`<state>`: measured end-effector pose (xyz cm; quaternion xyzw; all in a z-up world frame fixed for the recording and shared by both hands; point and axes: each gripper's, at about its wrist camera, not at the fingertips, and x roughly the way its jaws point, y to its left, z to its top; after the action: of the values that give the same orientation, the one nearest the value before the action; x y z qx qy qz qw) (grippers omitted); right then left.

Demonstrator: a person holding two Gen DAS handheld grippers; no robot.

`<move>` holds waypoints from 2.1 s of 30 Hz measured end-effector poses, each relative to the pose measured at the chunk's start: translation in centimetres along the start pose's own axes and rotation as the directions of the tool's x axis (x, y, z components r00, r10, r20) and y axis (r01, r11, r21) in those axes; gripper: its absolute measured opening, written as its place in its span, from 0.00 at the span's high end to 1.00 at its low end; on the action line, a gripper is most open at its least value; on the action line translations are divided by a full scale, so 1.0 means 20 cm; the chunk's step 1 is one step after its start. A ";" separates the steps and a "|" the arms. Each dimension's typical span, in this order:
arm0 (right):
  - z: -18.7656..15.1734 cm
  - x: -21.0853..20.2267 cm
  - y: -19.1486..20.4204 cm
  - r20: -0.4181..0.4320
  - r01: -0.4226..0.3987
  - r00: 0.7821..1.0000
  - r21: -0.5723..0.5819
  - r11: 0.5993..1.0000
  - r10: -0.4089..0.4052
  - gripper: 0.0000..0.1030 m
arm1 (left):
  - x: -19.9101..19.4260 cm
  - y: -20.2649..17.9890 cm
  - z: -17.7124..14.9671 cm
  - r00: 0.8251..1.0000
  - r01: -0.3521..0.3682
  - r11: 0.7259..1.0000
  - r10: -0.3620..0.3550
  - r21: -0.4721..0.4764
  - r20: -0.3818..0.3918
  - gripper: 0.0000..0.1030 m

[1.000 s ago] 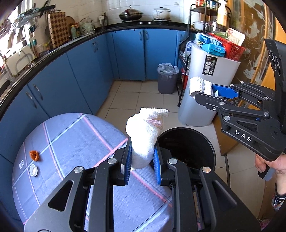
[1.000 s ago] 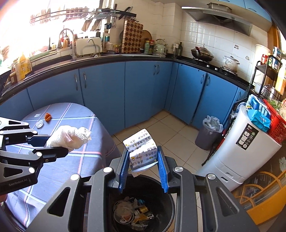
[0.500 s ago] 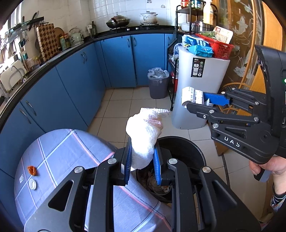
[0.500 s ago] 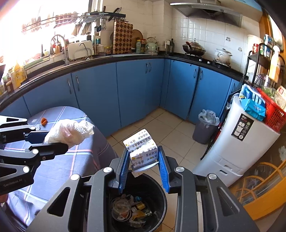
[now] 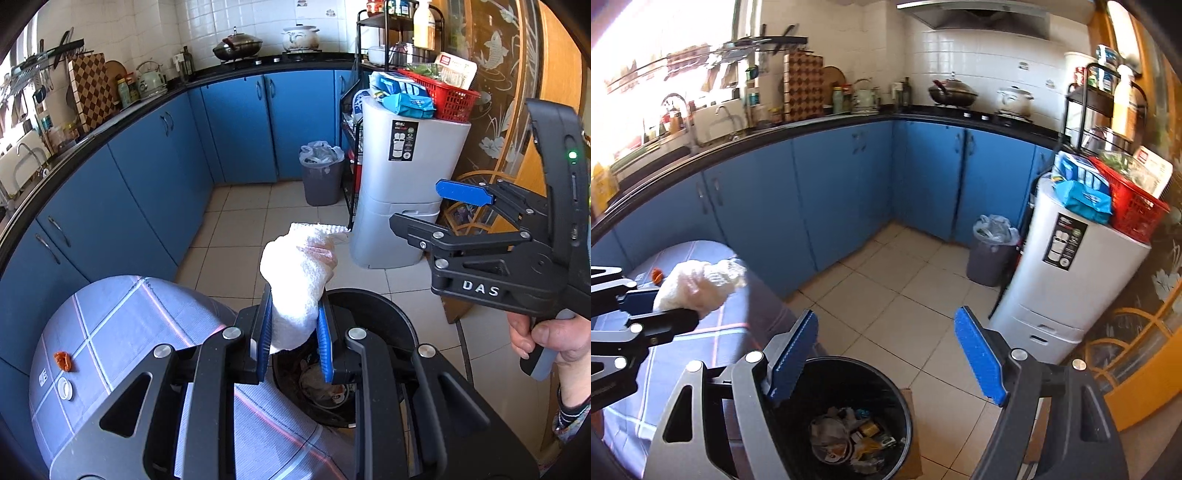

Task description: Collect trash

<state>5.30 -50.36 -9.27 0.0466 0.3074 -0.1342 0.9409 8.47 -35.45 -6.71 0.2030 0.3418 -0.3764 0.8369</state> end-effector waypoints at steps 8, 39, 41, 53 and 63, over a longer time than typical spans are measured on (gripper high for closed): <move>-0.03 0.01 -0.08 -0.014 0.007 1.000 0.036 0.999 -0.007 0.28 | 0.01 -0.06 0.05 1.000 0.010 1.000 -0.010 0.028 0.013 0.78; 0.02 0.07 0.10 -0.035 -0.027 0.999 -0.027 0.999 0.026 0.27 | -0.08 0.21 0.06 0.999 -0.019 0.990 0.026 -0.140 0.047 0.03; 0.02 0.09 0.15 -0.042 -0.034 0.999 -0.042 0.999 0.032 0.27 | -0.10 0.26 0.05 0.998 -0.024 0.987 0.033 -0.160 0.051 0.03; 0.11 0.24 0.54 -0.067 -0.097 0.994 -0.160 0.982 0.087 0.28 | -0.13 0.68 -0.14 0.989 -0.137 0.949 0.148 -0.285 0.018 0.03; 0.18 0.45 0.97 -0.109 -0.184 0.981 -0.241 0.953 0.162 0.28 | -0.18 1.12 -0.37 0.967 -0.244 0.876 0.254 -0.416 -0.031 0.03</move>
<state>19.80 -34.29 -11.58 -0.0396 0.3577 -0.0092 0.9330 20.82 -14.95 -7.33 0.0575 0.3749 -0.1866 0.9062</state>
